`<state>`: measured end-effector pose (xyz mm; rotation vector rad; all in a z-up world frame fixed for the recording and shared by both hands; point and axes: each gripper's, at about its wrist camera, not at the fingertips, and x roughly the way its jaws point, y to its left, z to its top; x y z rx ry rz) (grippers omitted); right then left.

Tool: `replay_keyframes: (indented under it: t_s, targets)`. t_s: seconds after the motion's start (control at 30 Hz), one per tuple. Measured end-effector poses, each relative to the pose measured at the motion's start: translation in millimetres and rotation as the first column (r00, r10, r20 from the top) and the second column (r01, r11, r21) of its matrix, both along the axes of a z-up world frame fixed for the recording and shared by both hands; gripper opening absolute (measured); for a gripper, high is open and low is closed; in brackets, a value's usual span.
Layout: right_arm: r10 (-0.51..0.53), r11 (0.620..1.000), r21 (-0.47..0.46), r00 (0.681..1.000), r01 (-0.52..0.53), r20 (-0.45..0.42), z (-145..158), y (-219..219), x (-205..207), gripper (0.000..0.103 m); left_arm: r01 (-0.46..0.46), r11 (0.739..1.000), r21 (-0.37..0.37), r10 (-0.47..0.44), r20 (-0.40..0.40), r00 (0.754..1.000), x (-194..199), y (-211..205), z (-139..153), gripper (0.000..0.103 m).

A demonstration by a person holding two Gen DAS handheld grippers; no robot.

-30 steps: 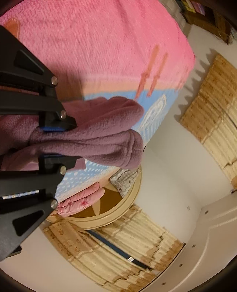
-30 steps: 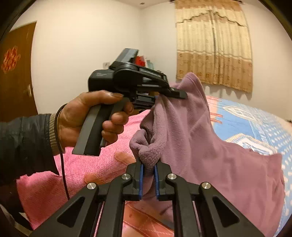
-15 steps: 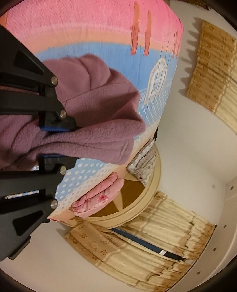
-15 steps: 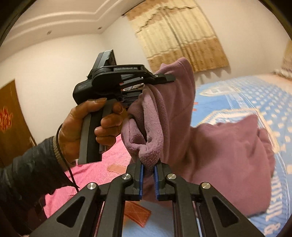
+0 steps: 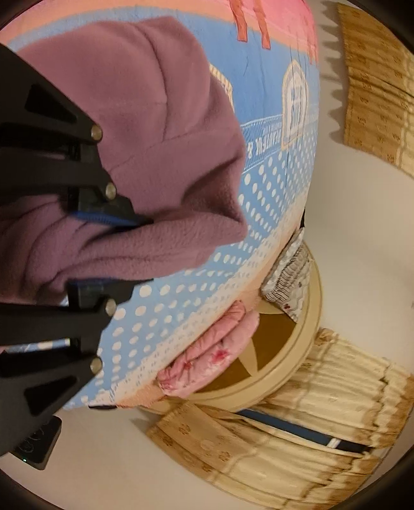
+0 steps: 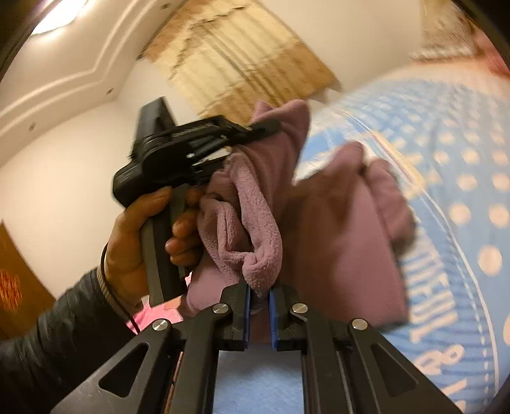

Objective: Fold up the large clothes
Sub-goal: 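Lift the jacket end with both tools and fold it over the jacket body, then open both tools and release the folded end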

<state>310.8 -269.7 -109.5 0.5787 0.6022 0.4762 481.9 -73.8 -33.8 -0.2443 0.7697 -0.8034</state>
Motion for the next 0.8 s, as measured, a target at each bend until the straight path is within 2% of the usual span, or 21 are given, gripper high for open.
replay_keyframes:
  t_s: [0.1,0.13,0.17,0.23,0.27,0.33,0.43,0.47,0.53,0.57,0.6,0.63,0.67,0.73,0.8]
  targets:
    - [-0.040,0.998,0.046,0.995,0.044,-0.090,-24,-21,4,0.008,0.044,0.998,-0.051,-0.043,0.018,0.999,-18,-9,10,0.048]
    - [-0.051,0.997,0.052,0.992,0.057,-0.114,-32,-25,5,0.008,0.056,0.997,-0.055,-0.054,0.035,0.998,-24,-9,14,0.057]
    - [-0.059,0.996,0.063,0.989,0.069,-0.139,-41,-30,6,0.008,0.052,0.998,-0.045,-0.049,0.060,0.997,-29,-8,19,0.066]
    - [-0.061,0.993,0.087,0.986,0.076,-0.158,-52,-35,5,0.008,0.022,1.000,-0.014,-0.020,0.117,0.993,-47,4,27,0.075]
    - [-0.063,0.993,0.084,0.985,0.077,-0.159,-54,-34,3,0.008,0.011,1.000,0.002,-0.011,0.131,0.991,-52,10,28,0.076]
    - [-0.067,0.995,0.064,0.987,0.077,-0.146,-51,-33,1,0.008,-0.067,0.994,0.089,0.053,0.151,0.987,-59,28,22,0.076]
    - [-0.069,0.997,0.031,0.989,0.073,-0.130,-43,-31,-2,0.008,-0.145,0.981,0.130,0.120,0.181,0.976,-74,68,7,0.080]
    - [-0.070,0.997,0.018,0.990,0.073,-0.123,-40,-31,-4,0.009,-0.179,0.973,0.146,0.152,0.181,0.972,-77,82,0,0.085]
    - [-0.065,0.998,0.009,0.993,0.067,-0.100,-33,-32,-10,0.011,-0.177,0.973,0.151,0.158,0.128,0.979,-77,98,-17,0.087]
    - [-0.079,0.997,-0.020,0.993,0.077,-0.085,-25,-32,-14,0.020,-0.179,0.970,0.165,0.165,0.097,0.982,-77,104,-28,0.088]
    - [-0.116,0.992,-0.064,0.991,0.112,-0.063,-15,-32,-17,0.038,-0.195,0.965,0.174,0.181,0.094,0.979,-79,108,-35,0.088]
    - [-0.149,0.986,-0.086,0.988,0.145,-0.038,-6,-34,-19,0.049,-0.207,0.962,0.179,0.192,0.101,0.976,-79,108,-39,0.092]
    - [-0.184,0.979,-0.087,0.983,0.183,-0.006,6,-38,-20,0.065,-0.218,0.958,0.188,0.200,0.112,0.973,-81,110,-44,0.095]
    - [-0.193,0.979,-0.054,0.981,0.195,0.032,27,-43,-13,0.067,-0.228,0.951,0.209,0.206,0.122,0.971,-80,108,-49,0.099]
    - [-0.178,0.979,-0.094,0.983,0.182,0.047,46,-40,10,0.067,-0.237,0.949,0.210,0.213,0.130,0.968,-81,106,-51,0.101]
